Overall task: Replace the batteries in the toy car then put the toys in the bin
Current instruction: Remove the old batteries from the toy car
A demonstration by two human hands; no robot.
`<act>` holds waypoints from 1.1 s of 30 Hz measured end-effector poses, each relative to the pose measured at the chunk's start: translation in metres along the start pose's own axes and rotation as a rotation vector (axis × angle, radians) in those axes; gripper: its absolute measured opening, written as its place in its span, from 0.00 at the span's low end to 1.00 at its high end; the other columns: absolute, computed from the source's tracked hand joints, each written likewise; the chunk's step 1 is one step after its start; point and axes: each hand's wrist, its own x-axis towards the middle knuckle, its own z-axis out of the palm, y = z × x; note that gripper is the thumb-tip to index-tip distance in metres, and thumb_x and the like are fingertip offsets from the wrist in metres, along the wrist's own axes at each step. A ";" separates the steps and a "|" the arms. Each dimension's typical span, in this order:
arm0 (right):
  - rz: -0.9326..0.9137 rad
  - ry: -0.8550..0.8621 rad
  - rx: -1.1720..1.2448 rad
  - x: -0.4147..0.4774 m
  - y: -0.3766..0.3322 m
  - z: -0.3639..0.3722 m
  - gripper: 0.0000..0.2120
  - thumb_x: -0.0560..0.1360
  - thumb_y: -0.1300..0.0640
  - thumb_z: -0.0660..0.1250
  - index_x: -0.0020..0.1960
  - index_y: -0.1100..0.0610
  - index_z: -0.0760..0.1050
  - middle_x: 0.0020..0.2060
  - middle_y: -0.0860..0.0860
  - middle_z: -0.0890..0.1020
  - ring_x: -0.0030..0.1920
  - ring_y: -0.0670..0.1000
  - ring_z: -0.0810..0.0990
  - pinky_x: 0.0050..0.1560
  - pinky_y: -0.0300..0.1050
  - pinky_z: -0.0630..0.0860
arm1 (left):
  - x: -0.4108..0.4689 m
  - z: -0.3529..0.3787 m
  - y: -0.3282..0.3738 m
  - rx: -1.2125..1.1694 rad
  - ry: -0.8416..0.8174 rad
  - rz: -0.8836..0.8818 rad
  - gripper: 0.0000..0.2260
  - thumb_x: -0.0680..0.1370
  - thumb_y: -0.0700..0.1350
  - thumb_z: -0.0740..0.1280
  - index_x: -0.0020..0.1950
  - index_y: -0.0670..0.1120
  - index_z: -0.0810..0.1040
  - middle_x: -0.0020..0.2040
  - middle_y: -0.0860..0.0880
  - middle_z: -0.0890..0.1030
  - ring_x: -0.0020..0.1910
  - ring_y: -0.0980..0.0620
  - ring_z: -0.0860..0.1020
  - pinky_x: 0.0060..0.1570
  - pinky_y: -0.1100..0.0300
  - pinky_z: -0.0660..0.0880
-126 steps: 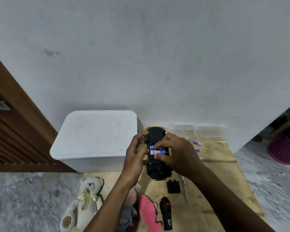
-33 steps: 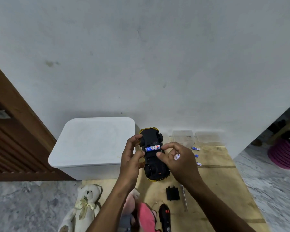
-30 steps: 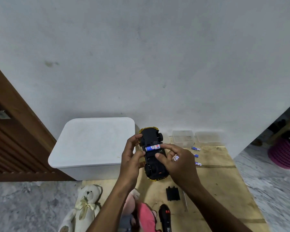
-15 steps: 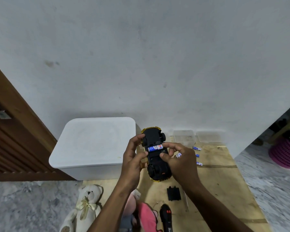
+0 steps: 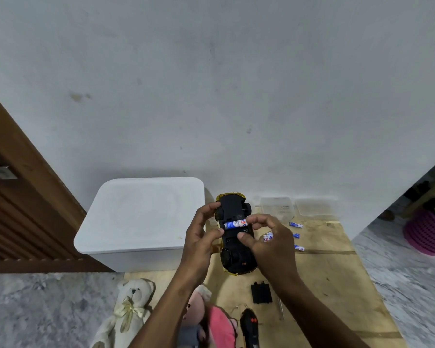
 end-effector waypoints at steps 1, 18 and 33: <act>0.007 0.010 -0.008 0.001 0.000 -0.001 0.16 0.67 0.62 0.78 0.51 0.49 0.82 0.41 0.43 0.80 0.43 0.44 0.79 0.45 0.44 0.78 | 0.000 0.000 0.000 -0.003 0.006 0.000 0.24 0.69 0.38 0.64 0.63 0.56 0.78 0.64 0.50 0.78 0.63 0.44 0.77 0.36 0.58 0.77; -0.052 -0.020 0.031 0.005 -0.005 -0.001 0.11 0.67 0.58 0.80 0.44 0.50 0.79 0.41 0.43 0.84 0.46 0.42 0.83 0.45 0.34 0.78 | 0.001 0.001 -0.002 0.004 0.004 -0.035 0.24 0.71 0.39 0.62 0.64 0.56 0.77 0.65 0.51 0.79 0.60 0.40 0.79 0.46 0.43 0.79; 0.574 -0.003 0.869 0.026 -0.009 -0.025 0.09 0.80 0.60 0.59 0.55 0.61 0.76 0.32 0.51 0.73 0.24 0.45 0.65 0.21 0.37 0.62 | 0.008 0.005 -0.029 0.028 0.021 -0.070 0.20 0.81 0.33 0.64 0.66 0.55 0.74 0.66 0.47 0.77 0.62 0.50 0.80 0.48 0.58 0.80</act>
